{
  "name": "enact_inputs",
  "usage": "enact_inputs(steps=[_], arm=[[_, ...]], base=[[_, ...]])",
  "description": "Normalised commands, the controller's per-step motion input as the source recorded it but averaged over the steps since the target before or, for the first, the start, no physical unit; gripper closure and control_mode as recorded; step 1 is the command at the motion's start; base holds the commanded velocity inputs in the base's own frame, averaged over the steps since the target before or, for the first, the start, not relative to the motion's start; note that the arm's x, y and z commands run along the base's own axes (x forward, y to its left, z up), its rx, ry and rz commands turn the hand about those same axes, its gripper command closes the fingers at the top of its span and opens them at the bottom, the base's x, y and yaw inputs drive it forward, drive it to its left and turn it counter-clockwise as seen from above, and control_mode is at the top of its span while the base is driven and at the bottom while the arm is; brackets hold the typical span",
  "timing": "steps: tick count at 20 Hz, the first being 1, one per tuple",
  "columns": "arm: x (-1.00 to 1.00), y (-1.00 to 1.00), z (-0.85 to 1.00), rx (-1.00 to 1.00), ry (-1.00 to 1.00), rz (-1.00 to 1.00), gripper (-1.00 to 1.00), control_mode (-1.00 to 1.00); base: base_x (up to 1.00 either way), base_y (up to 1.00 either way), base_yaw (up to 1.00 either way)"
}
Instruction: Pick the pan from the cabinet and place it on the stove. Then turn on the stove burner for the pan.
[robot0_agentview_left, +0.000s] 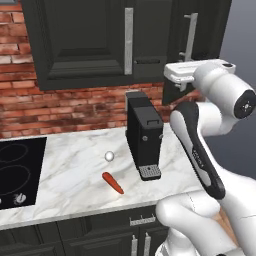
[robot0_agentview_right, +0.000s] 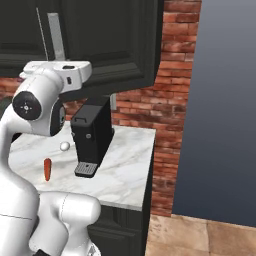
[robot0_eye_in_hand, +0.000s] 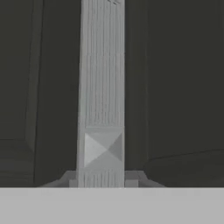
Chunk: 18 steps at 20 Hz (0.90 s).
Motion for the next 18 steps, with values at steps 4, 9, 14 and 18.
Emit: enact_inputs(steps=[4, 9, 14, 18], arm=[[-0.16, -0.05, -0.12, 0.00, 0.06, 0.00, -1.00, -1.00], [-0.16, 0.05, -0.26, 0.00, 0.07, 0.00, -1.00, -1.00], [-0.43, 0.04, -0.15, 0.00, -0.02, 0.00, -1.00, -1.00], [-0.65, 0.06, 0.00, 0.00, -0.11, 0.00, -1.00, -1.00]], base=[[0.00, 0.00, 0.00], [0.00, 0.00, 0.00], [0.00, 0.00, 0.00], [0.00, 0.00, 0.00]])
